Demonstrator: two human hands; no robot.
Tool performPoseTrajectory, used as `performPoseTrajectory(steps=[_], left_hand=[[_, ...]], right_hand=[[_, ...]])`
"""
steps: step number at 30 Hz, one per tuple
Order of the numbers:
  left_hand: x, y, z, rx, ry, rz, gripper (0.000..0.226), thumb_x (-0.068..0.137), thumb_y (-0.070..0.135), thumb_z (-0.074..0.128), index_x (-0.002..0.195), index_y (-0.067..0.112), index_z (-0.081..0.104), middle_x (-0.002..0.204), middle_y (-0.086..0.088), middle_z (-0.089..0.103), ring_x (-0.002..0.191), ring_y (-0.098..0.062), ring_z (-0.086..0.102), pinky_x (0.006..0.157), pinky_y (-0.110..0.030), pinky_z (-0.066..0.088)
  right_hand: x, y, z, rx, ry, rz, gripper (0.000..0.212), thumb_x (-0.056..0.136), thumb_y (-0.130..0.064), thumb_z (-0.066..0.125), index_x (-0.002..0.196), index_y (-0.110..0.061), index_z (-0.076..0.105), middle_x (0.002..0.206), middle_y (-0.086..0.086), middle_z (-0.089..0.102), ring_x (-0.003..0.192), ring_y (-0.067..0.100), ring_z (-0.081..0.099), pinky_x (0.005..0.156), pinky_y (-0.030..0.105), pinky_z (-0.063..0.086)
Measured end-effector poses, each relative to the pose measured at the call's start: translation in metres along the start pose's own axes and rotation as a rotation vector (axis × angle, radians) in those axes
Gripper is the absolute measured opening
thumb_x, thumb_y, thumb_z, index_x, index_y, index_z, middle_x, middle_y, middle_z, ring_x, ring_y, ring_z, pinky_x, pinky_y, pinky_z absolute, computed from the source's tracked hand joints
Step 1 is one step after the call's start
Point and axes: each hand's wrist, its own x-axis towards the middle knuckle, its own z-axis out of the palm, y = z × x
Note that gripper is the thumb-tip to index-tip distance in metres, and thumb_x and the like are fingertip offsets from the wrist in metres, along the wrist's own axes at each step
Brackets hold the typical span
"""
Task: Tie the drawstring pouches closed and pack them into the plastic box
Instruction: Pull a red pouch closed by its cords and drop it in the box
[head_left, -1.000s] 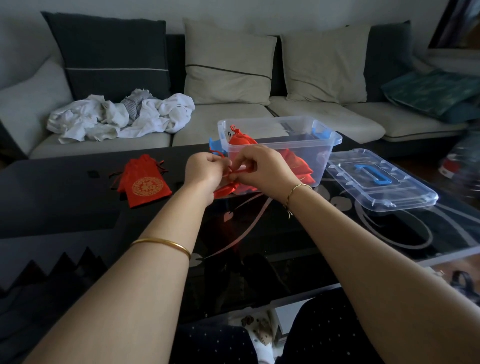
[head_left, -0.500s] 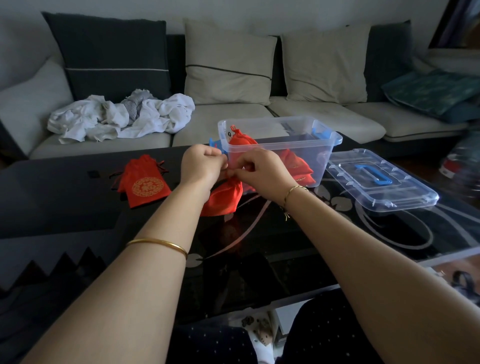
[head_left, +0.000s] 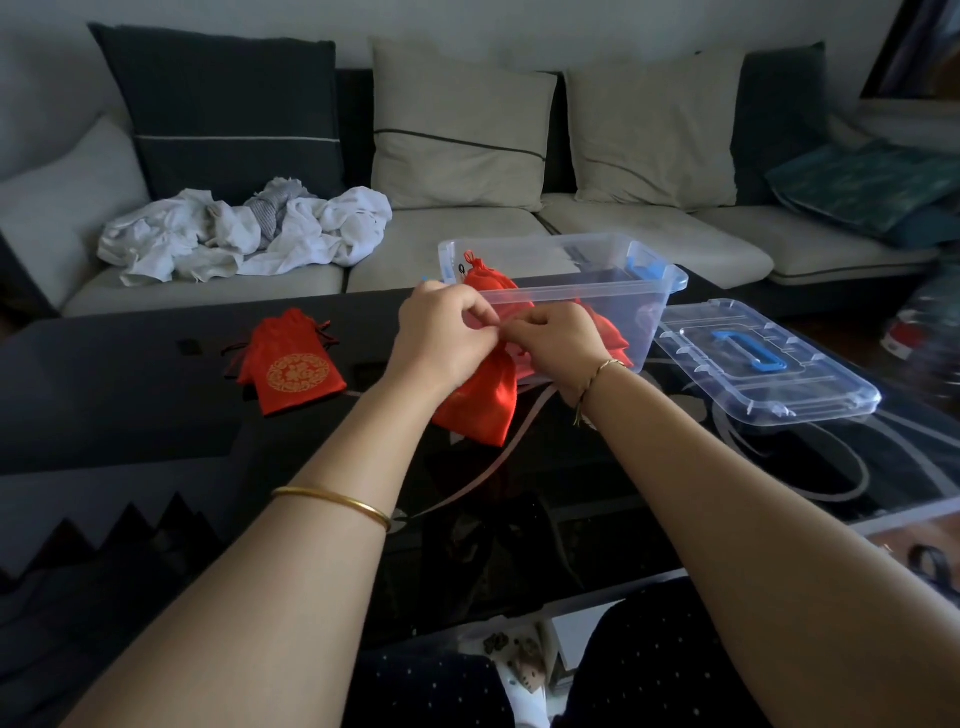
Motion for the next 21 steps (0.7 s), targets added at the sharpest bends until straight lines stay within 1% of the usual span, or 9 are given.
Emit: performPoseTrajectory(steps=[2,3,5,7,10,14,17,19,21], left_hand=[[0.0008,-0.0009,0.0024,0.050,0.032,-0.007,0.007,0.079,0.025,0.071,0.085,0.022,0.071,0.101,-0.001,0.047,0.104,-0.023,0.053,0.088,-0.031,0.046],[0.0009,-0.0011,0.0031,0.065,0.039,-0.014,0.010,0.079,0.027,0.071,0.087,0.021,0.071,0.103,-0.002,0.048,0.105,-0.025,0.053,0.089,-0.034,0.047],[0.0012,-0.0011,0.0032,0.080,0.039,-0.026,0.013,0.079,0.029,0.072,0.089,0.021,0.072,0.109,-0.005,0.051,0.107,-0.027,0.052,0.092,-0.039,0.047],[0.0015,-0.0011,0.0030,0.072,0.028,-0.043,0.012,0.079,0.028,0.072,0.089,0.022,0.072,0.112,-0.007,0.052,0.108,-0.028,0.053,0.092,-0.040,0.047],[0.0025,-0.0015,0.0032,0.064,0.025,-0.049,0.009,0.079,0.023,0.071,0.088,0.023,0.072,0.111,-0.007,0.052,0.107,-0.027,0.053,0.091,-0.040,0.048],[0.0035,-0.0027,0.0032,0.081,0.023,-0.012,0.007,0.079,0.019,0.071,0.086,0.019,0.073,0.108,-0.006,0.052,0.103,-0.025,0.056,0.087,-0.036,0.049],[0.0042,-0.0044,0.0029,0.099,0.025,0.013,0.002,0.079,0.016,0.071,0.078,0.015,0.070,0.101,-0.003,0.052,0.098,-0.024,0.057,0.084,-0.037,0.050],[0.0047,-0.0069,0.0046,0.110,0.030,0.015,0.007,0.081,0.014,0.069,0.074,0.014,0.068,0.101,-0.005,0.055,0.094,-0.024,0.059,0.081,-0.035,0.050],[0.0044,-0.0101,0.0042,0.111,0.037,-0.003,0.009,0.084,0.015,0.065,0.075,0.015,0.064,0.102,-0.007,0.057,0.091,-0.023,0.059,0.076,-0.033,0.048]], right_hand=[[-0.0009,-0.0001,0.0000,0.111,-0.026,0.066,0.019,0.082,-0.012,0.065,0.064,-0.007,0.064,0.057,0.002,0.054,0.050,0.012,0.046,0.049,0.024,0.042],[-0.0014,0.0000,0.0000,0.185,-0.047,0.107,0.020,0.082,-0.010,0.066,0.062,-0.008,0.062,0.056,0.003,0.051,0.049,0.012,0.043,0.047,0.022,0.037],[-0.0027,-0.0005,-0.0004,0.348,-0.103,0.199,0.020,0.083,-0.006,0.064,0.063,-0.005,0.060,0.058,0.005,0.048,0.050,0.012,0.039,0.050,0.023,0.033],[-0.0030,-0.0002,-0.0014,0.495,-0.168,0.274,0.021,0.087,-0.003,0.059,0.066,-0.005,0.058,0.060,0.006,0.046,0.050,0.010,0.037,0.050,0.021,0.031],[-0.0027,0.0014,-0.0022,0.616,-0.252,0.326,0.021,0.090,-0.003,0.055,0.069,-0.007,0.056,0.062,0.004,0.043,0.054,0.009,0.034,0.054,0.020,0.030],[-0.0007,0.0046,-0.0015,0.623,-0.291,0.317,0.017,0.091,-0.004,0.053,0.075,-0.007,0.057,0.065,0.003,0.042,0.055,0.008,0.033,0.055,0.021,0.030],[-0.0004,0.0063,-0.0014,0.596,-0.314,0.286,0.014,0.092,-0.005,0.053,0.079,-0.006,0.059,0.069,0.004,0.044,0.056,0.008,0.035,0.056,0.021,0.032],[0.0006,0.0075,-0.0020,0.513,-0.294,0.233,0.012,0.091,-0.005,0.055,0.081,-0.005,0.061,0.070,0.004,0.047,0.057,0.009,0.037,0.056,0.021,0.034],[0.0025,0.0082,-0.0024,0.327,-0.233,0.133,0.008,0.089,-0.005,0.059,0.083,-0.004,0.064,0.069,0.005,0.051,0.057,0.010,0.041,0.056,0.022,0.038]])
